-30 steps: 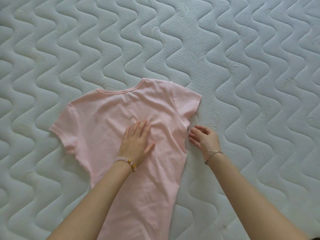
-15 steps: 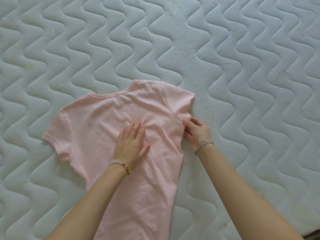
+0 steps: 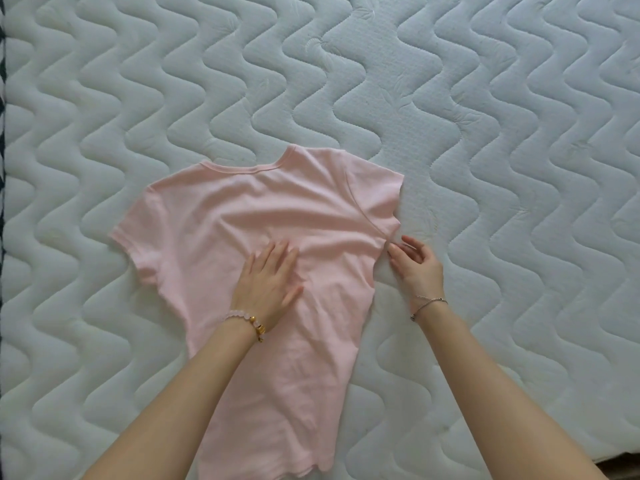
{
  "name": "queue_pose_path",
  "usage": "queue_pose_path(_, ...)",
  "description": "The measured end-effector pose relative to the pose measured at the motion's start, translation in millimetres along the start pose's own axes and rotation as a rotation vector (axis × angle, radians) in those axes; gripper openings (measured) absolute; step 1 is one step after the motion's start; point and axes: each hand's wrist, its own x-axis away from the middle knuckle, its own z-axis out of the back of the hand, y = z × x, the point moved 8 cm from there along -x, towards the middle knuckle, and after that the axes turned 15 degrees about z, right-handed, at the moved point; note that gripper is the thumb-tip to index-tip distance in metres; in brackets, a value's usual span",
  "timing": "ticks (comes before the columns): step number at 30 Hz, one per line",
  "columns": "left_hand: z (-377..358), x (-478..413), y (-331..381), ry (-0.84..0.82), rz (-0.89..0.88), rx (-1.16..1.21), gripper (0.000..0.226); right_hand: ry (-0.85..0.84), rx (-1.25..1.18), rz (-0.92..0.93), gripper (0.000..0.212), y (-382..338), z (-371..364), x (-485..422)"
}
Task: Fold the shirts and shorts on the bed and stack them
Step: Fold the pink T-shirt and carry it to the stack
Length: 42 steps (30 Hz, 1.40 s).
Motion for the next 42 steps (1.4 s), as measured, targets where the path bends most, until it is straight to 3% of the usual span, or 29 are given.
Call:
queue_pose_path(6, -15, 92, -32, -0.035, 0.07, 0.045, 0.061, -0.175, 0.189, -0.009, 0.029, 14, 8, 60)
queue_pose_path(11, -20, 166, -64, 0.035, 0.133, 0.124, 0.052, -0.264, 0.335, -0.02, 0.029, 24, 14, 93)
queue_pose_path(15, -28, 204, -48, 0.063, 0.156, 0.183, 0.051, -0.341, 0.372, -0.076, 0.035, 40, 8, 120)
queue_pose_path(19, -36, 209, 6, 0.01, 0.185, 0.356, 0.041, -0.316, 0.358, -0.094, 0.033, 40, 14, 133)
queue_pose_path(25, -58, 191, 54, -0.129, 0.349, 0.377, 0.052, -0.313, 0.338, -0.087, 0.028, 33, 41, 143)
queue_pose_path(29, -59, 184, 50, -0.081, 0.428, 0.466, 0.02, -0.338, 0.334, -0.079, 0.022, 37, 52, 144)
queue_pose_path(37, -22, 173, -41, -0.062, 0.675, 0.905, 0.017, -0.354, 0.317, -0.036, 0.028, 35, 40, 150)
queue_pose_path(42, -8, 147, -125, -0.047, 0.807, 0.923, 0.021, -0.356, 0.318, -0.025, 0.027, 42, 7, 162)
